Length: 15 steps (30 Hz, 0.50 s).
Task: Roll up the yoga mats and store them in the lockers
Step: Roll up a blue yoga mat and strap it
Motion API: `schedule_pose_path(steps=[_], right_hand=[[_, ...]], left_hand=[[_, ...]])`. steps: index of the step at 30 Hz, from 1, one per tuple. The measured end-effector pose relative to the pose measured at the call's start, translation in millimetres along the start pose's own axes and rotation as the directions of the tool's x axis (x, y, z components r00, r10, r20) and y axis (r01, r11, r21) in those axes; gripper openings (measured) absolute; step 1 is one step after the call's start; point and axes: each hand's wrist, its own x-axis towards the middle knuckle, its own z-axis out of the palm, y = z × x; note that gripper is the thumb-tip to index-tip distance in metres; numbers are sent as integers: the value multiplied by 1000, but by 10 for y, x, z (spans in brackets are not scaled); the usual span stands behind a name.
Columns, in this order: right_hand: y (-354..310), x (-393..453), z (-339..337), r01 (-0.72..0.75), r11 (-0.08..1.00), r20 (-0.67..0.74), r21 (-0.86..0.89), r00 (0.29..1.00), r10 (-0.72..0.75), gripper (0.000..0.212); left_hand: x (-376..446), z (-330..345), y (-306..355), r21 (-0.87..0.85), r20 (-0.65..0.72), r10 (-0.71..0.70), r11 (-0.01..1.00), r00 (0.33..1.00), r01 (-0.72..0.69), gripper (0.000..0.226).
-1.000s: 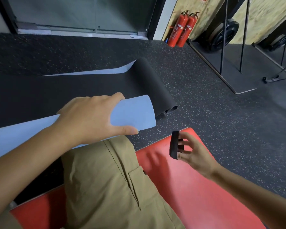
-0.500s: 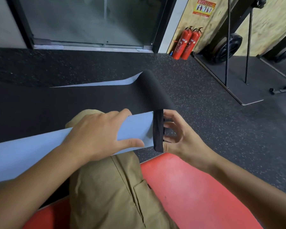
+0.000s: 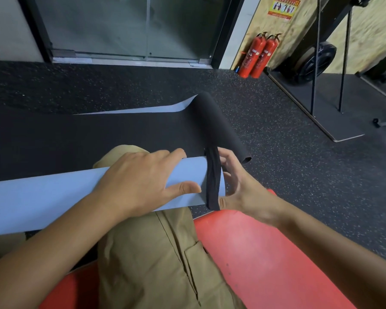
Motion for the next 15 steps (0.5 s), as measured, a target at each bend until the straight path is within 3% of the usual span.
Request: schedule_pose_path(steps=[5,10,15], right_hand=[[-101,171,53,48,998,26,-46,999,-47,86],[-154,275,60,32,999,39,18,999,-33,75],[-150,301,97,42,996,21,73,999,-44,74]], left_hand=[[-6,-2,-2,-35,-35,3,999,999,-4,92],[-21,13,-81,-97,-22,-38,995,999,35,116],[-48,-10,-83,-194,-1,-14,981,1000,14,100]])
